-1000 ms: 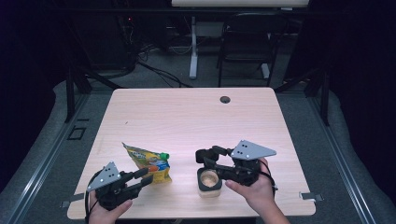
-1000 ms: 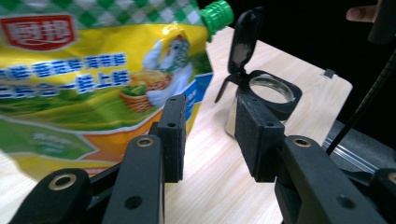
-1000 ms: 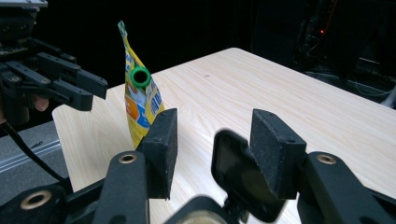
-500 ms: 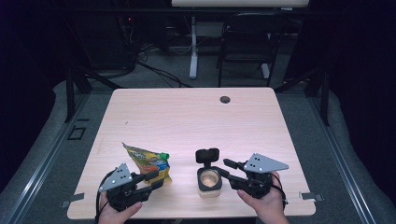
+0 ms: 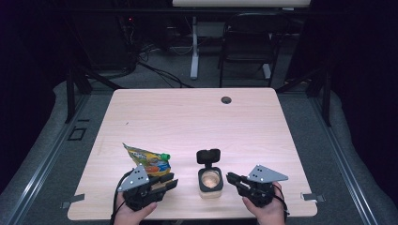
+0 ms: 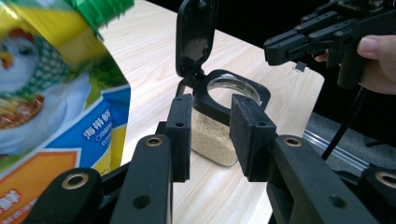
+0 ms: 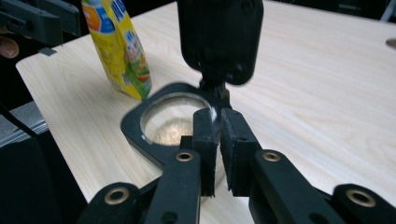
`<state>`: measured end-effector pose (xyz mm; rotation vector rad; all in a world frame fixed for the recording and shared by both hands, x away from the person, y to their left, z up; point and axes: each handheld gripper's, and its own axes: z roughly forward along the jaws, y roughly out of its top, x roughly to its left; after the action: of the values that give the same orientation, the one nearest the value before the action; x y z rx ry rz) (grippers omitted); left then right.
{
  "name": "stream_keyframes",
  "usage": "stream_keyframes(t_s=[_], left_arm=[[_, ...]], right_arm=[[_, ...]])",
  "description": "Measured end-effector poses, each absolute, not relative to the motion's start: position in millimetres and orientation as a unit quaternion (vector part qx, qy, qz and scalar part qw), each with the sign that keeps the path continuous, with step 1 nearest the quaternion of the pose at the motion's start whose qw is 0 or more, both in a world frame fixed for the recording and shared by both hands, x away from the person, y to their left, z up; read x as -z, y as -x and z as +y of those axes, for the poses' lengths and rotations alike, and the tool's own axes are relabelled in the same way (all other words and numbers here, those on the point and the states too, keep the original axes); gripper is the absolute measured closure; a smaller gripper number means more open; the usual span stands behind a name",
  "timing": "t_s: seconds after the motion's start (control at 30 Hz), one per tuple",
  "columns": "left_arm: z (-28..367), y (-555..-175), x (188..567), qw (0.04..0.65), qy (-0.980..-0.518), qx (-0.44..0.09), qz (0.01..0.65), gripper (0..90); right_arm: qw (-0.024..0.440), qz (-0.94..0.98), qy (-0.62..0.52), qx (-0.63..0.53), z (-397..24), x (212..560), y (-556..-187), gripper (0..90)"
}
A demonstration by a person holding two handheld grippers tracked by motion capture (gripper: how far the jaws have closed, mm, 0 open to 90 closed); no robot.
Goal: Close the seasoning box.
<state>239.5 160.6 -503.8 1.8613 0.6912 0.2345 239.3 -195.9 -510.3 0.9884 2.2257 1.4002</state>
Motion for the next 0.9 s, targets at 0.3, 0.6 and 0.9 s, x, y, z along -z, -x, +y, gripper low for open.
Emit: stream_keyframes(t_s=[0.3, 0.6, 0.9], left_arm=[[159.9, -236.6, 519.9, 0.532, -0.790, -0.100, 0.286, 74.4], [157.7, -234.4, 529.7, 0.520, -0.802, -0.095, 0.280, 78.2], [142.7, -234.2, 538.6, 0.509, -0.811, -0.082, 0.277, 83.2]], right_arm=[[0.158, 0.791, -0.366, -0.465, -196.6, 531.0, -242.8, 86.8], [0.153, 0.796, -0.374, -0.451, -194.3, 539.5, -242.6, 89.0], [0.130, 0.802, -0.365, -0.455, -183.4, 544.7, -241.0, 89.5]])
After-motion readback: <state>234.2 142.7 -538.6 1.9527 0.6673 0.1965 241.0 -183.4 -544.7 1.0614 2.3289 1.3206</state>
